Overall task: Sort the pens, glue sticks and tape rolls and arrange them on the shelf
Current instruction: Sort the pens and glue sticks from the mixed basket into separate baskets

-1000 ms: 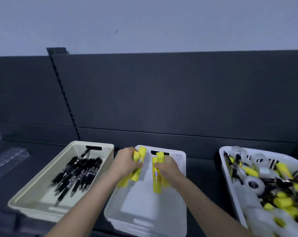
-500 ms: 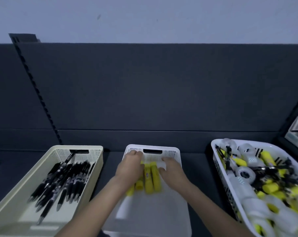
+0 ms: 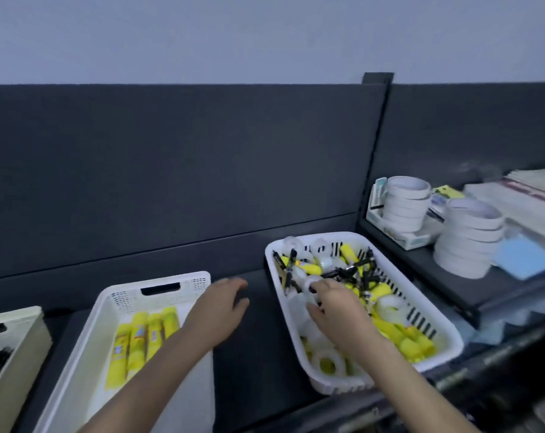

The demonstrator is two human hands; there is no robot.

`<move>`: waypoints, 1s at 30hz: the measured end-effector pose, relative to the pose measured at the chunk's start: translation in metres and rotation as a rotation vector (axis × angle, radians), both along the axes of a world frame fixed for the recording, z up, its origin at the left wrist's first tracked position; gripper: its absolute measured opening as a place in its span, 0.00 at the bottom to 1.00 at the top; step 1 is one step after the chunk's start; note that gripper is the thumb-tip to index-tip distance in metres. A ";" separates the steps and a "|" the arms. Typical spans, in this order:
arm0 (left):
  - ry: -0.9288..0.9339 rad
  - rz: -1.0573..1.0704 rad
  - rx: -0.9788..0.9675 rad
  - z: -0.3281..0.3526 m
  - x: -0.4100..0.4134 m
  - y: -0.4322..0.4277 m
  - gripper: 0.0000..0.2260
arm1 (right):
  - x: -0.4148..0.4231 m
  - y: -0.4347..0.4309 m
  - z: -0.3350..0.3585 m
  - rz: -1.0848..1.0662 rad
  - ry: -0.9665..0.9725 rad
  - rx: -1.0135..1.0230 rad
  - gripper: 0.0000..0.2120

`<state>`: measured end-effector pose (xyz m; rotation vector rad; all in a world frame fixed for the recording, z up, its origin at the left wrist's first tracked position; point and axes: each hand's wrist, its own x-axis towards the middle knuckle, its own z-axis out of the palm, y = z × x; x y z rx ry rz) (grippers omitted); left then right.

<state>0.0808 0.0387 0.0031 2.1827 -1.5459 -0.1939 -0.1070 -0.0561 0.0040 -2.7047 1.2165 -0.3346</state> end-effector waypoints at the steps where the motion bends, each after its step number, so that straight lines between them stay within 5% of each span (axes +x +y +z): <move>1: 0.001 -0.020 -0.005 0.002 -0.012 -0.008 0.16 | -0.014 -0.007 -0.001 -0.019 -0.017 0.009 0.15; 10: 0.049 -0.121 0.060 0.007 -0.119 -0.066 0.15 | -0.127 -0.063 0.002 -0.076 0.060 0.233 0.15; 14: 0.040 -0.260 0.245 0.007 -0.145 -0.072 0.26 | -0.137 -0.067 0.002 -0.007 0.275 0.250 0.12; 18: -0.274 -0.239 0.424 -0.002 -0.158 -0.079 0.26 | -0.124 -0.063 -0.012 0.031 0.406 0.277 0.19; 21: -0.265 -0.219 0.418 -0.003 -0.155 -0.082 0.21 | -0.116 -0.066 -0.025 0.037 0.407 0.295 0.19; 25: -0.019 -0.114 0.250 0.005 -0.136 -0.091 0.27 | -0.109 -0.073 -0.035 0.025 0.296 0.427 0.20; 28: -0.118 0.004 0.136 0.009 -0.123 -0.105 0.25 | -0.098 -0.078 -0.034 -0.016 0.257 0.474 0.19; 30: -0.187 0.088 0.131 0.005 -0.115 -0.112 0.25 | -0.094 -0.079 -0.034 -0.011 0.321 0.465 0.28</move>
